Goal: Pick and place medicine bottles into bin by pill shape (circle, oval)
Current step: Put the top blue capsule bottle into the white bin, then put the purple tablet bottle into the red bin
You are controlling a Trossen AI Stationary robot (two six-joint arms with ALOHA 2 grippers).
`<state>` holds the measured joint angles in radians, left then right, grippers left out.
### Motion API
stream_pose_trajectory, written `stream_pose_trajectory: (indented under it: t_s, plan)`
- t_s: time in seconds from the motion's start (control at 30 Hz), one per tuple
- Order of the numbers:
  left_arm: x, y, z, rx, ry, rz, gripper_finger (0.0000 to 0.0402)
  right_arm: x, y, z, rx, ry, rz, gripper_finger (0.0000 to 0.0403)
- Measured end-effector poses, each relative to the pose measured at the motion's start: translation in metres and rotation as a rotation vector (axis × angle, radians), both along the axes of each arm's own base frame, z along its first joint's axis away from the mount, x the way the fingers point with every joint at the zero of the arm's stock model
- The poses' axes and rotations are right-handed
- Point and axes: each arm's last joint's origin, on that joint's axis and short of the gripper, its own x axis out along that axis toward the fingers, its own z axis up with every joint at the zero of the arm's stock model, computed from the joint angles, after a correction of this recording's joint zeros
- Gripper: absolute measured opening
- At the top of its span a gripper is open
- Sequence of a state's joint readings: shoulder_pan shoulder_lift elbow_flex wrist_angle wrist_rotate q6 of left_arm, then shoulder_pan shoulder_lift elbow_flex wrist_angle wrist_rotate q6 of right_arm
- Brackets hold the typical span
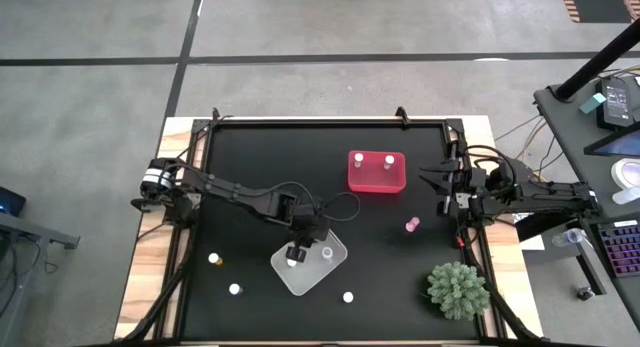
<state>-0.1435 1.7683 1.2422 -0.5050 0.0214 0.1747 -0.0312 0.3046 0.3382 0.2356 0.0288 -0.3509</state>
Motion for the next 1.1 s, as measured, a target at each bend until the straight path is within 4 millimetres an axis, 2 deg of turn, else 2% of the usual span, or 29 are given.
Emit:
stream_pose_trajectory:
  t_s: [0.5, 0.83, 1.1]
  plan:
    - [0.000, 0.002, 0.000, -0.015, 0.003, 0.002, 0.0103, 0.000, 0.000, 0.000, 0.000, 0.000, 0.000, 0.0063]
    - [0.000, 0.002, 0.000, -0.028, 0.003, 0.003, 0.0151, 0.000, 0.000, 0.000, 0.000, 0.000, 0.001, 0.0063]
    - [0.002, 0.001, 0.011, -0.034, -0.022, 0.004, 0.0160, 0.000, 0.000, 0.000, 0.001, 0.000, 0.001, 0.0063]
